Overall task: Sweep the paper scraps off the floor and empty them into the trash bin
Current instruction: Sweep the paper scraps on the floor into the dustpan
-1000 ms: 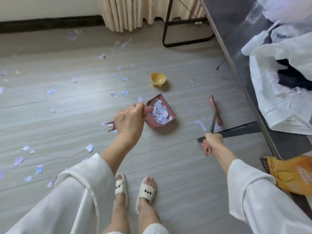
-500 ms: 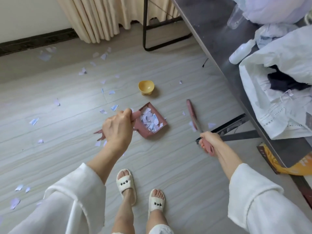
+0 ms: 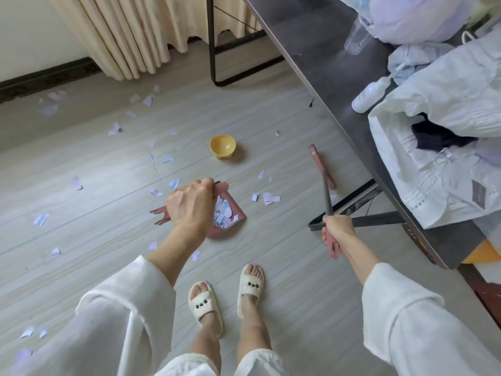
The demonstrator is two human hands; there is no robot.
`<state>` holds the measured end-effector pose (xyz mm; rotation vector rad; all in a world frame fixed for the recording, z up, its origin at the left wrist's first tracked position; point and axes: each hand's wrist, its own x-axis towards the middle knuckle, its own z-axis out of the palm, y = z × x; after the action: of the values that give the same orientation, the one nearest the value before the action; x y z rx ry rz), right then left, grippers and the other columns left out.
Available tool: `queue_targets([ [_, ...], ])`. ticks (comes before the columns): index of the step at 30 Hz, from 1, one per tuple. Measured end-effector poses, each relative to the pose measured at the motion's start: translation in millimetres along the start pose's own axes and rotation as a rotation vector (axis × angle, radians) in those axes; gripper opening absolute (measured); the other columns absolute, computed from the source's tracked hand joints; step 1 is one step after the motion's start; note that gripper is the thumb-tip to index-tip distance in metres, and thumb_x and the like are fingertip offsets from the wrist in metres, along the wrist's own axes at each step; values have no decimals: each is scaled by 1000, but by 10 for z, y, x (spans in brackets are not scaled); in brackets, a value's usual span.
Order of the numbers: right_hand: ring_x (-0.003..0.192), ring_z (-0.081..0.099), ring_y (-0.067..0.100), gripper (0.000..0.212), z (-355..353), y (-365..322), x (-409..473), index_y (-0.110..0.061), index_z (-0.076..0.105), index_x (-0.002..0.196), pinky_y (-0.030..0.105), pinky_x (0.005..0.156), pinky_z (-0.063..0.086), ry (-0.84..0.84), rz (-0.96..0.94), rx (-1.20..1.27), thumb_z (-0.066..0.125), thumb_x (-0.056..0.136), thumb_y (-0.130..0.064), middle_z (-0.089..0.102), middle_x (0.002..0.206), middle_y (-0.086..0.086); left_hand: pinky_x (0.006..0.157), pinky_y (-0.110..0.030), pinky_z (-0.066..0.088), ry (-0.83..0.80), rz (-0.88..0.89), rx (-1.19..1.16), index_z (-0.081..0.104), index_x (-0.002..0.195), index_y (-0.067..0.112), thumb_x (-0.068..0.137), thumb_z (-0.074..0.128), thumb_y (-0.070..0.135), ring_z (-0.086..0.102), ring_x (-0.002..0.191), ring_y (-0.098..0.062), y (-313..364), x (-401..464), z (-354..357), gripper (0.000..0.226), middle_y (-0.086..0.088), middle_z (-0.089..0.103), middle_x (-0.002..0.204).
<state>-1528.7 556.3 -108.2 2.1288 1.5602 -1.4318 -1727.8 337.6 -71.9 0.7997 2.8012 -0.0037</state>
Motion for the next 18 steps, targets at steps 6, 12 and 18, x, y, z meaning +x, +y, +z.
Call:
queue_targets([
  [6, 45, 51, 21, 13, -145, -45, 449, -2, 47, 102, 14, 28, 32, 75, 22, -35, 38, 94, -6, 51, 64, 7, 58, -32, 26, 90, 35, -23, 58, 80, 7, 97, 42, 33, 60, 68, -33, 355, 214, 47, 34, -13, 65, 79],
  [12, 15, 36, 8, 27, -192, -17, 570, -8, 38, 70, 7, 26, 24, 18, 159, 138, 41, 97, -11, 42, 24, 1, 59, -33, 27, 89, 62, 7, 57, 82, 8, 96, 41, 44, 59, 66, -32, 585, 205, 112, 42, -13, 63, 77],
  [18, 20, 33, 7, 30, -323, -213, 182, -15, 35, 68, 5, 31, 26, -106, 213, 411, 37, 97, -11, 41, 39, 2, 61, -34, 27, 55, 73, -27, 56, 85, 7, 97, 39, 33, 59, 71, -32, 654, 126, 112, 33, -14, 64, 82],
])
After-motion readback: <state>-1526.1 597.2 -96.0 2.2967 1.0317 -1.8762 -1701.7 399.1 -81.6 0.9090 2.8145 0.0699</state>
